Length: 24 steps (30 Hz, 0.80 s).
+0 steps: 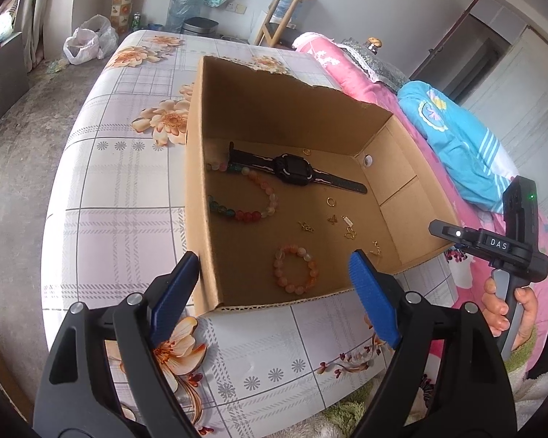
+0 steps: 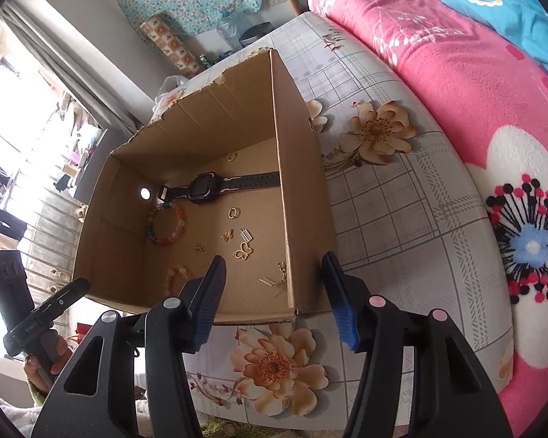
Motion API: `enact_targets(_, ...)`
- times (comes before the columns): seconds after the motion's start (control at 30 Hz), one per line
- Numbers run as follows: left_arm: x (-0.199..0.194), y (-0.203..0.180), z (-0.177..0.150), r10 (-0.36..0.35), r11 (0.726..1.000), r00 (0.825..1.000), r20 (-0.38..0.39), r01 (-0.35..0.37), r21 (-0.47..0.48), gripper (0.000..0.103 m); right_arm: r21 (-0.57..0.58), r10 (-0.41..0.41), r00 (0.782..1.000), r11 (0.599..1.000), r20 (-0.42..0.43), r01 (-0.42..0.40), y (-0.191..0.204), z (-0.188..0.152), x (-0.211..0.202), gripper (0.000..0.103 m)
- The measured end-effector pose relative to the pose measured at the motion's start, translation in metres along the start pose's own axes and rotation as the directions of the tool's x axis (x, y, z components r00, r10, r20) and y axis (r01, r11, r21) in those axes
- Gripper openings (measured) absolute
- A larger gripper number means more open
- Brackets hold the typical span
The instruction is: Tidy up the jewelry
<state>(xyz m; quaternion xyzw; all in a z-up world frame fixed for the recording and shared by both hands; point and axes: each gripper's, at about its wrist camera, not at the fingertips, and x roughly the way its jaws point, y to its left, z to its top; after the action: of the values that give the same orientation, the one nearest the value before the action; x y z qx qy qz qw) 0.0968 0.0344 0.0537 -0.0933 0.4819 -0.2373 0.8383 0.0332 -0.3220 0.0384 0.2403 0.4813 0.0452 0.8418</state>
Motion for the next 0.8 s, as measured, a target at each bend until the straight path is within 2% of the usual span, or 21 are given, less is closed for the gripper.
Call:
enact_targets(0.37, -0.011, -0.01, -0.023, -0.004, 1.0, 1.0, -0.009, 0.004, 0.002, 0.08, -0.022, -0.02, 1.0, 1.0, 0.002, 0.02, -0.004, -0.01, -0.008, 0.054)
enact_targets(0.8, -0.012, -0.01, -0.025, 0.004, 1.0, 1.0, -0.01, -0.004, 0.006, 0.08, -0.003, -0.013, 1.0, 1.0, 0.003, 0.013, -0.004, -0.018, -0.011, 0.054)
